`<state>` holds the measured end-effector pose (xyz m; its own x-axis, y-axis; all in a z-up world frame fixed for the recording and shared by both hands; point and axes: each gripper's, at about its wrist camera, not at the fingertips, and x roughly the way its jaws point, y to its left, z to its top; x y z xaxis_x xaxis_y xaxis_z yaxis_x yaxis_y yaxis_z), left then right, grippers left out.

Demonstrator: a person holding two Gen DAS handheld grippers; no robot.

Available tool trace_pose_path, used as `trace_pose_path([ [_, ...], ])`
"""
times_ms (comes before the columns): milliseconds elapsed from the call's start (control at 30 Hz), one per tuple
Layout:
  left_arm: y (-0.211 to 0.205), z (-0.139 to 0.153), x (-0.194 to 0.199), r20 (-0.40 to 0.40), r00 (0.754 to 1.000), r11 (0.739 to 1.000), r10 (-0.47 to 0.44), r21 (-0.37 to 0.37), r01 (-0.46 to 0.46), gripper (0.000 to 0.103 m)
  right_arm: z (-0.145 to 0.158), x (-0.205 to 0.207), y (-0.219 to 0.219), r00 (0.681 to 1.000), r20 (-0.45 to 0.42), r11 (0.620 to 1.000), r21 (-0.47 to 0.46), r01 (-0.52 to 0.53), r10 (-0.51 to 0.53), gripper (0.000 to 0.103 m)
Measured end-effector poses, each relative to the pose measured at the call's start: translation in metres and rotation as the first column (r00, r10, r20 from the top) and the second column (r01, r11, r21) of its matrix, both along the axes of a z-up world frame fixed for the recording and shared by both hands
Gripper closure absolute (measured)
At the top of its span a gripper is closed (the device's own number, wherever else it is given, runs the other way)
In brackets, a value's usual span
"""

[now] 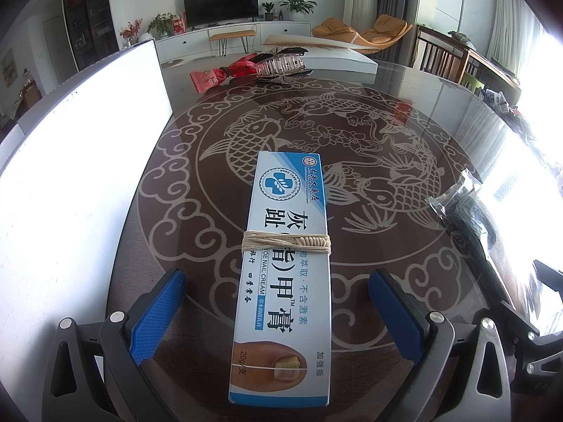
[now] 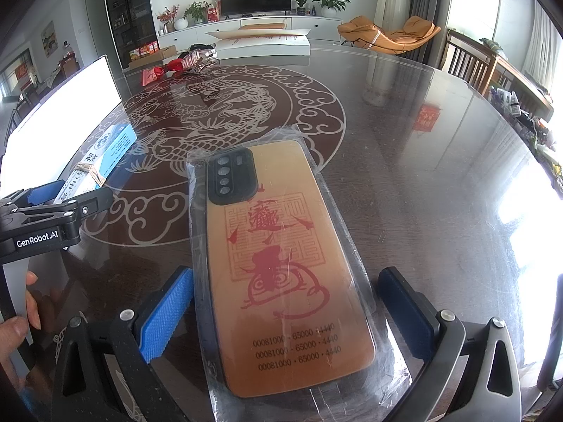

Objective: Organize objects

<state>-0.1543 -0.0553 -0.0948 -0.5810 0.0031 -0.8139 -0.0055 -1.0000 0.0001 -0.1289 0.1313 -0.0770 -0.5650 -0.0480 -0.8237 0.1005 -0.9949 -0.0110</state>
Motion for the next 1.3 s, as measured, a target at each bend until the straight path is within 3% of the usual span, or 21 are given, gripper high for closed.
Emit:
trace_pose_path([
  [200, -0.001, 0.001, -0.002, 0.017, 1.000, 1.000, -0.021, 0.003, 0.021, 0.000, 0.001, -0.001, 0.001, 1.000, 0.014, 1.000, -0.007, -0.008, 0.008, 0.000],
  [300, 0.001, 0.003, -0.006, 0.124, 0.984, 0.992, -0.127, 0.014, 0.126, 0.000, 0.008, -0.011, 0.010, 0.995, 0.097, 0.995, -0.102, -0.022, 0.032, 0.000],
  [333, 0.001, 0.004, -0.009, 0.168, 0.977, 0.991, -0.132, 0.013, 0.132, 0.000, 0.011, -0.017, 0.016, 0.989, 0.142, 0.985, -0.173, -0.016, 0.041, 0.000],
  [400, 0.001, 0.003, -0.018, 0.244, 0.962, 0.992, -0.122, 0.000, 0.126, 0.000, 0.013, -0.031, 0.022, 0.975, 0.219, 0.973, -0.229, 0.011, 0.040, 0.000],
  [467, 0.002, 0.003, -0.026, 0.296, 0.945, 0.989, -0.138, -0.002, 0.145, 0.000, 0.014, -0.049, 0.013, 0.958, 0.279, 0.982, -0.189, -0.012, 0.066, 0.000],
  [567, 0.004, 0.003, -0.033, 0.324, 0.926, 0.978, -0.196, -0.003, 0.208, 0.000, 0.009, -0.063, -0.016, 0.940, 0.310, 0.989, -0.065, -0.132, 0.145, 0.000],
  [600, 0.005, 0.004, -0.033, 0.304, 0.927, 0.973, -0.218, -0.008, 0.232, 0.004, 0.007, -0.064, -0.021, 0.936, 0.315, 0.988, -0.040, -0.152, 0.157, 0.005],
  [633, 0.005, 0.008, -0.032, 0.266, 0.935, 0.969, -0.237, -0.009, 0.248, 0.024, 0.009, -0.062, -0.025, 0.942, 0.296, 0.986, 0.004, -0.164, 0.156, 0.021],
  [667, 0.003, 0.013, -0.031, 0.226, 0.944, 0.969, -0.240, -0.011, 0.248, 0.055, 0.011, -0.059, -0.027, 0.948, 0.274, 0.984, 0.027, -0.176, 0.162, 0.026],
  [700, 0.001, 0.016, -0.031, 0.210, 0.950, 0.971, -0.229, -0.013, 0.237, 0.060, 0.012, -0.056, -0.025, 0.947, 0.277, 0.985, 0.010, -0.173, 0.164, 0.027],
  [800, -0.004, 0.030, -0.018, 0.127, 0.968, 0.976, -0.215, 0.006, 0.216, 0.060, 0.018, -0.044, -0.017, 0.954, 0.269, 0.991, -0.028, -0.132, 0.135, 0.027],
  [867, -0.010, 0.045, -0.005, 0.081, 0.973, 0.975, -0.216, 0.072, 0.210, 0.060, 0.033, -0.036, -0.011, 0.961, 0.247, 0.990, -0.087, -0.109, 0.128, 0.027],
  [967, -0.022, 0.080, 0.026, 0.003, 0.973, 0.955, -0.230, 0.192, 0.225, 0.060, 0.071, -0.025, -0.012, 0.973, 0.187, 0.978, -0.185, -0.099, 0.134, 0.027],
  [1067, -0.051, 0.127, 0.057, -0.076, 0.972, 0.937, -0.224, 0.258, 0.236, 0.060, 0.115, -0.019, -0.036, 0.976, 0.125, 0.951, -0.275, -0.141, 0.180, 0.027],
  [1200, -0.118, 0.178, 0.100, -0.161, 0.978, 0.966, -0.134, 0.197, 0.165, 0.059, 0.169, -0.015, -0.106, 0.955, 0.037, 0.874, -0.415, -0.255, 0.296, 0.027],
  [1300, -0.180, 0.190, 0.120, -0.167, 0.986, 0.994, -0.014, 0.106, 0.032, 0.059, 0.191, -0.016, -0.180, 0.918, -0.006, 0.784, -0.518, -0.342, 0.397, 0.027],
])
